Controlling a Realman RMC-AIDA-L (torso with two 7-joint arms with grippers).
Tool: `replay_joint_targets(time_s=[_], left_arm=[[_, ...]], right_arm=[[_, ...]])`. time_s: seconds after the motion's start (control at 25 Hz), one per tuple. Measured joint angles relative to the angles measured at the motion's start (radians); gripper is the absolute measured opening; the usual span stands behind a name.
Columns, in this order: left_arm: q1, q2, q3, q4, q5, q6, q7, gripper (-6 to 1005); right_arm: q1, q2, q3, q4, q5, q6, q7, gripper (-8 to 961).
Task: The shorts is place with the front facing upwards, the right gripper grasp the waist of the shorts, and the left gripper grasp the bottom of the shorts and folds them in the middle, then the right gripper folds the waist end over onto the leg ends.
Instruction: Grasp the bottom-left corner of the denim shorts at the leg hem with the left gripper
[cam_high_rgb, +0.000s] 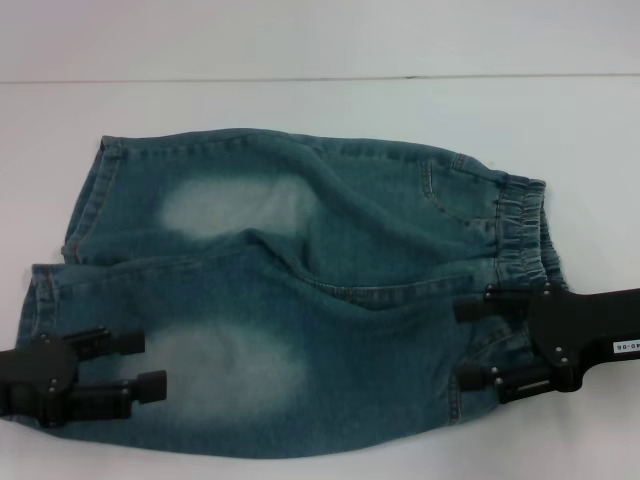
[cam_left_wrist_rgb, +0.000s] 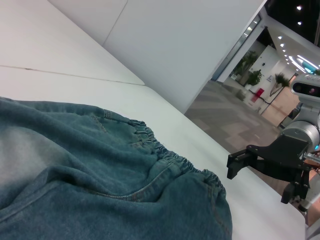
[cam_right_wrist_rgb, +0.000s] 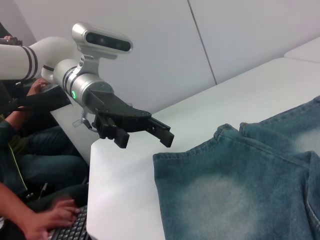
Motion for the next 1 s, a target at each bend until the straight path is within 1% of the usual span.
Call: replay_joint_targets(time_s=[0.48,0.64,0.84,0.96,1.0], left_arm=[[-0.007,0.0,0.0,0.0,0.0,0.002,-0.009,923],[-0.008,0.004,-0.005,0.005,-0.001,0.017,-0.022,919],[-0.003,0.02,-0.012,0.092,0.024,0.047,-0.115,915],[0.014,0.046,-0.026,0.166,0.052,0.052,-0.219,912],[0.015,0.051,-0.035,0.179,0.071,0.052,-0.235,911]], right_arm=[[0.006,-0.001,0.0,0.0,0.0,-0.001,0.0,946],[0.007,0.0,0.0,0.0,0.0,0.0,0.0,945],[0.006,-0.002,0.0,0.0,0.0,-0.004,0.0,945],[0.004,-0.003,0.003,0.0,0.0,-0.005,-0.005,944],[0.003,-0.002,0.004,0.0,0.0,-0.005,-0.009,944]])
